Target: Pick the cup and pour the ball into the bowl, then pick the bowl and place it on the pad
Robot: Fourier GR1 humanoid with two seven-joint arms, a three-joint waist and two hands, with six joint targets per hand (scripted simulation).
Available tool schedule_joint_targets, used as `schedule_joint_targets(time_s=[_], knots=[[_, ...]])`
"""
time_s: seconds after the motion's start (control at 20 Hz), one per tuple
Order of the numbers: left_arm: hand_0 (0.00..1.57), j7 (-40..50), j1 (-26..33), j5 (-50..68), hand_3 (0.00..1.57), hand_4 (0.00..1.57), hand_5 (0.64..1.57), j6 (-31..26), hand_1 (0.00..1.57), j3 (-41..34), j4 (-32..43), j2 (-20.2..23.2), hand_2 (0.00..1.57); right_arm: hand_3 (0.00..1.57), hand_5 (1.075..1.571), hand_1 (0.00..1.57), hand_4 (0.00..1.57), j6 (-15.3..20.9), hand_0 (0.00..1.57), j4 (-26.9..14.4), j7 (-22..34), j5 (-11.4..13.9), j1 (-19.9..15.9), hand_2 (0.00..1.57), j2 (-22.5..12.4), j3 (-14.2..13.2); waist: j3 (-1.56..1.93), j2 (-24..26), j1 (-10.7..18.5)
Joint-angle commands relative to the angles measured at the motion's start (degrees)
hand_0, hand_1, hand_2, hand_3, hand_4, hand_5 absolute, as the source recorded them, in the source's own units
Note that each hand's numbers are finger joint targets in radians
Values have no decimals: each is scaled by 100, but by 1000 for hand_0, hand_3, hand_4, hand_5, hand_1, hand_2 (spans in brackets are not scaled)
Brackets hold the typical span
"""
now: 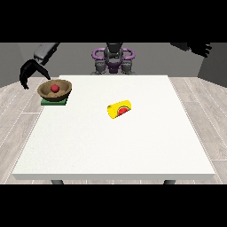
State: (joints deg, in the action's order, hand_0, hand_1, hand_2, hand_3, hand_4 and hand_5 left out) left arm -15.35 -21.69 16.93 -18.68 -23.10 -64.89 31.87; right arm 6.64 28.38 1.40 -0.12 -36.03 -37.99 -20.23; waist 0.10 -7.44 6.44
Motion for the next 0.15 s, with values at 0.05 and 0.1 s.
schedule_joint_targets(time_s=[0.05, 0.1], knots=[[0, 353, 454, -300, 0, 902, 1559, 318, 0, 479, -48, -605, 0, 0, 1383, 0, 416, -556, 0, 294, 280, -103, -119, 0, 230, 177, -14, 1148, -248], [0, 472, 369, -356, 0, 902, 1559, 362, 0, 483, 130, -529, 0, 0, 1434, 0, 476, -579, 0, 507, 440, -163, -458, 0, 360, 217, -23, 1391, -394]])
